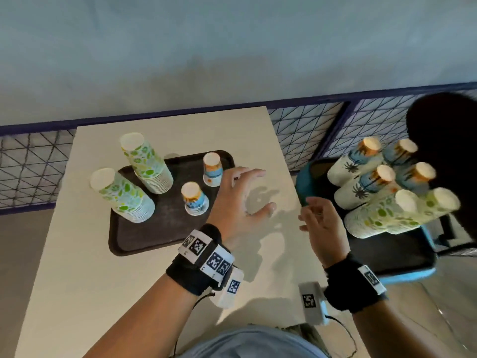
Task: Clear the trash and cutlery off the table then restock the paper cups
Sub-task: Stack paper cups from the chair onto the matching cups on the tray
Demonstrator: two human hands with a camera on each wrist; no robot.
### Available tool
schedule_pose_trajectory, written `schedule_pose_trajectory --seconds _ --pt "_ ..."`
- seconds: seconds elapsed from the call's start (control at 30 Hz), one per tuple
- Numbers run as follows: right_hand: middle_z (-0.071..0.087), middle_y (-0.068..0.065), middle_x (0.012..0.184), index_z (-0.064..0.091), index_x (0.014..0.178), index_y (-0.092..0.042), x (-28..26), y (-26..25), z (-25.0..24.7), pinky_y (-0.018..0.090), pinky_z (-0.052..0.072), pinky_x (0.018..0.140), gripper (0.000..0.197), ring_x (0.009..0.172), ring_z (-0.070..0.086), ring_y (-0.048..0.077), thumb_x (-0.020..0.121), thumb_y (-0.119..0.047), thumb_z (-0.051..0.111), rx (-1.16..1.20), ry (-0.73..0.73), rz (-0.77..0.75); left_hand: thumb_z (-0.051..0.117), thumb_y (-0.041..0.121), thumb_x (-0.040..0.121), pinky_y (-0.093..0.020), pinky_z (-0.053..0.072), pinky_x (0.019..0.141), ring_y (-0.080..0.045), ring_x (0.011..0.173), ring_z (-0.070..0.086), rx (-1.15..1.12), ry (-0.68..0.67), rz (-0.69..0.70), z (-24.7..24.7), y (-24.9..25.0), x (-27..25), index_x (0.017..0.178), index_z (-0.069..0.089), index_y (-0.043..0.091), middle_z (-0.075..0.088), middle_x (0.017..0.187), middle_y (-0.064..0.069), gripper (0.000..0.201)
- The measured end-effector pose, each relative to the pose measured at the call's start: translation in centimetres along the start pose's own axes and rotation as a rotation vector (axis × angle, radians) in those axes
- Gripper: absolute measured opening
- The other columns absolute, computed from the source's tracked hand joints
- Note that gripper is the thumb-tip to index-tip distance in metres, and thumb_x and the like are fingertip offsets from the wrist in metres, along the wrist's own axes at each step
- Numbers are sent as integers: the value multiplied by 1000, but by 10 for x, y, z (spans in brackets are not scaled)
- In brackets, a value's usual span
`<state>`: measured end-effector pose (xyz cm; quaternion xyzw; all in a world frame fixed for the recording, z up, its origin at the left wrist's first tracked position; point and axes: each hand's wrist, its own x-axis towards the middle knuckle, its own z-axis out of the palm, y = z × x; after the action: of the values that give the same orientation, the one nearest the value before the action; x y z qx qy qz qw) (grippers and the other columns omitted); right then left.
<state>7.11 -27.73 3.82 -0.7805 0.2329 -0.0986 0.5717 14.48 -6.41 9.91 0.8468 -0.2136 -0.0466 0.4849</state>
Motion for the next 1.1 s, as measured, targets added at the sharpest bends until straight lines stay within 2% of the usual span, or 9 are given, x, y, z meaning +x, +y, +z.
schedule_pose_trajectory --seconds 0.13,0.27,0.37,0.5,0.7,0.77,0.83,0.93,1.1 --pt "72 -4 85 63 103 -35 1 54 -79 55 59 79 22 81 70 20 84 -44 62 -144 42 111 85 26 83 -8 47 92 -14 123 56 -26 -83 52 70 39 23 139 59 27 41 141 0 62" --pt "71 -5 83 66 95 -26 4 98 -150 51 59 79 7 79 68 20 91 -22 69 -251 92 213 82 31 85 -4 43 86 -11 119 57 -8 -200 141 141 88 49 142 56 31 41 142 2 62" --pt "67 -6 85 64 103 -21 11 113 -176 44 58 78 16 84 69 25 89 -24 71 -263 96 323 80 30 87 -16 48 91 -13 118 56 20 -282 192 179 110 64 145 53 29 43 143 3 63" --pt "65 3 95 52 130 -11 26 135 -206 28 44 77 49 87 62 20 88 -23 73 -320 94 342 80 27 88 -36 52 101 -22 125 55 94 -371 184 235 127 79 148 51 25 41 149 -4 67" --pt "58 10 116 30 153 -14 59 146 -213 30 43 83 86 103 59 24 81 -26 77 -292 36 400 77 37 87 -52 35 121 -42 146 36 451 -573 148 297 136 103 160 31 33 21 167 -9 86" --pt "59 17 123 24 155 -15 66 152 -209 33 46 85 97 108 60 28 75 -32 77 -312 0 409 76 39 89 -53 33 123 -42 149 30 509 -619 101 307 135 105 162 25 34 17 169 -8 90" --pt "56 21 133 22 154 -17 70 147 -203 42 49 98 101 122 56 35 72 -39 75 -348 -28 398 76 37 89 -52 34 122 -41 147 34 499 -616 80 313 133 105 161 24 35 22 167 -8 89" --pt "38 15 150 25 153 -8 72 134 -202 44 30 117 78 140 35 38 91 -28 69 -480 -151 361 77 34 89 -49 40 118 -36 139 46 441 -563 70 316 135 105 156 36 30 36 158 -7 79" --pt "31 13 154 20 156 -9 77 138 -198 40 27 117 93 141 31 35 86 -32 77 -430 -113 353 73 32 94 -45 50 104 -35 124 58 383 -493 7 315 145 104 146 44 22 42 148 -6 60"
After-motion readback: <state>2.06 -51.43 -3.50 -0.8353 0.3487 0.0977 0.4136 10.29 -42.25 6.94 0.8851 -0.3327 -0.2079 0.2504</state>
